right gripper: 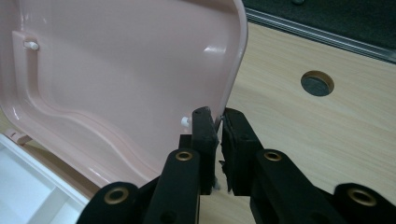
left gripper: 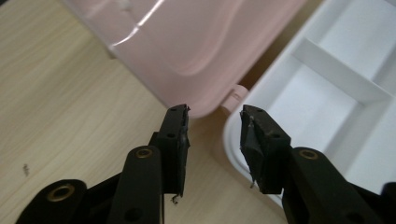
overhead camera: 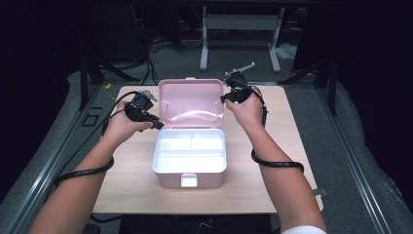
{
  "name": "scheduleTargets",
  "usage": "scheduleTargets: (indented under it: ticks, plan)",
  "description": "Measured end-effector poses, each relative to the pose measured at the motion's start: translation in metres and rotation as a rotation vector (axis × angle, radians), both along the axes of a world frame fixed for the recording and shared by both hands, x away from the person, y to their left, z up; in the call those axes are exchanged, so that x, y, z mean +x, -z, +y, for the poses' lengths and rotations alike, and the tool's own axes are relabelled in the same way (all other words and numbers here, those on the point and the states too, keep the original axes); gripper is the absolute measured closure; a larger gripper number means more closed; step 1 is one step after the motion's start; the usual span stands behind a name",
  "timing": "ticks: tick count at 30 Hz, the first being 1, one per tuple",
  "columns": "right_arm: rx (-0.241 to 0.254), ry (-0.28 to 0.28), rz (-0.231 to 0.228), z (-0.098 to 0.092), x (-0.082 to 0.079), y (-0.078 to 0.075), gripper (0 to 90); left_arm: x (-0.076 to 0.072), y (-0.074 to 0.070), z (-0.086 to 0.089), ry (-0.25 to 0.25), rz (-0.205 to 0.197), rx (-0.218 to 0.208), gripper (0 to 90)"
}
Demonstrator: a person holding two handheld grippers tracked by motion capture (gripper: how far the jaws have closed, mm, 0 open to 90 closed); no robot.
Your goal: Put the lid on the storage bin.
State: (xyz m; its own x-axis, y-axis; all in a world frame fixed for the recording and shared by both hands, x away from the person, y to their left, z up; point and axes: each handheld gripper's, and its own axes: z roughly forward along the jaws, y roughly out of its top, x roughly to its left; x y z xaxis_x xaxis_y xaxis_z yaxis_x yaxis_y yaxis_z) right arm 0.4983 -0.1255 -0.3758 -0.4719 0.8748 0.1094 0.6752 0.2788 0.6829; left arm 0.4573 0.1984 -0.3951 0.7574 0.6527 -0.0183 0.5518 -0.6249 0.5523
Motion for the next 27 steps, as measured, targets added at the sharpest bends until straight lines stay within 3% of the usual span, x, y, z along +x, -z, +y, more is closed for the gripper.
scheduleTargets:
  ticks: [4, 12, 17, 19, 22, 27]
  plan:
    - [-0.001, 0.003, -0.009, 0.000, -0.001, 0.000, 83.9, 0.007, -0.003, 0.002, -0.041, -0.032, -0.037, 60.2]
    - [-0.006, 0.007, -0.018, 0.000, -0.002, -0.001, 83.9, 0.028, -0.016, -0.002, -0.099, -0.072, -0.022, 57.2]
    - [-0.005, 0.006, -0.019, 0.000, -0.003, -0.001, 84.0, 0.040, -0.018, -0.004, -0.121, -0.073, -0.029, 57.0]
    - [0.001, 0.002, -0.020, 0.000, -0.003, -0.001, 84.0, 0.044, -0.019, -0.004, -0.124, -0.052, -0.038, 59.2]
    - [0.002, 0.000, -0.019, -0.001, -0.003, -0.001, 84.0, 0.049, -0.021, -0.006, -0.131, -0.059, -0.015, 60.8]
    - [0.000, -0.002, -0.025, 0.000, -0.005, -0.001, 84.0, 0.059, -0.024, -0.007, -0.161, -0.056, -0.034, 62.8]
